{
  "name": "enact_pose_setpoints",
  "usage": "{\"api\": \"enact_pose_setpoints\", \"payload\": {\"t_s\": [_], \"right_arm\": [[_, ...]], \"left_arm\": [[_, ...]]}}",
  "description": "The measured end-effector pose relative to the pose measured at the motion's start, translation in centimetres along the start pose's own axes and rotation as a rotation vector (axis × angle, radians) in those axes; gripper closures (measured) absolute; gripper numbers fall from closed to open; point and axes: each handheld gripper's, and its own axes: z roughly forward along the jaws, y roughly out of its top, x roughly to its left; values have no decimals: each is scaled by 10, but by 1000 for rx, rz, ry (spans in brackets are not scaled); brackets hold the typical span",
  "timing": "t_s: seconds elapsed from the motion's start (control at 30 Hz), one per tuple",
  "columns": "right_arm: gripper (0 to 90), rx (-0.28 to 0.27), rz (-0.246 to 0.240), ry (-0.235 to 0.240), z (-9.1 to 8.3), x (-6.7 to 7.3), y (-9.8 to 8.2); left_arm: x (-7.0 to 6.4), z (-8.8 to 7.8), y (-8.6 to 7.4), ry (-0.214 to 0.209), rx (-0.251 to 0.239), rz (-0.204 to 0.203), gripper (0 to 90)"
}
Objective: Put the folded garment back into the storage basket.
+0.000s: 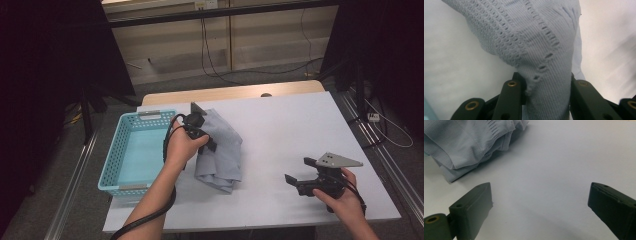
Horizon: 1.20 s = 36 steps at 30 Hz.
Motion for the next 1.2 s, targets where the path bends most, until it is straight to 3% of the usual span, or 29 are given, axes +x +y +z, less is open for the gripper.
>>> {"api": "enact_pose_setpoints", "payload": {"t_s": [0.8, 1.2], "right_arm": [[37, 1, -12, 13, -1, 1, 1], [37, 2, -15, 15, -1, 1, 1]], "left_arm": [[-8, -30, 21, 69, 45, 70, 715], [-7, -47, 30, 83, 51, 75, 716]]}}
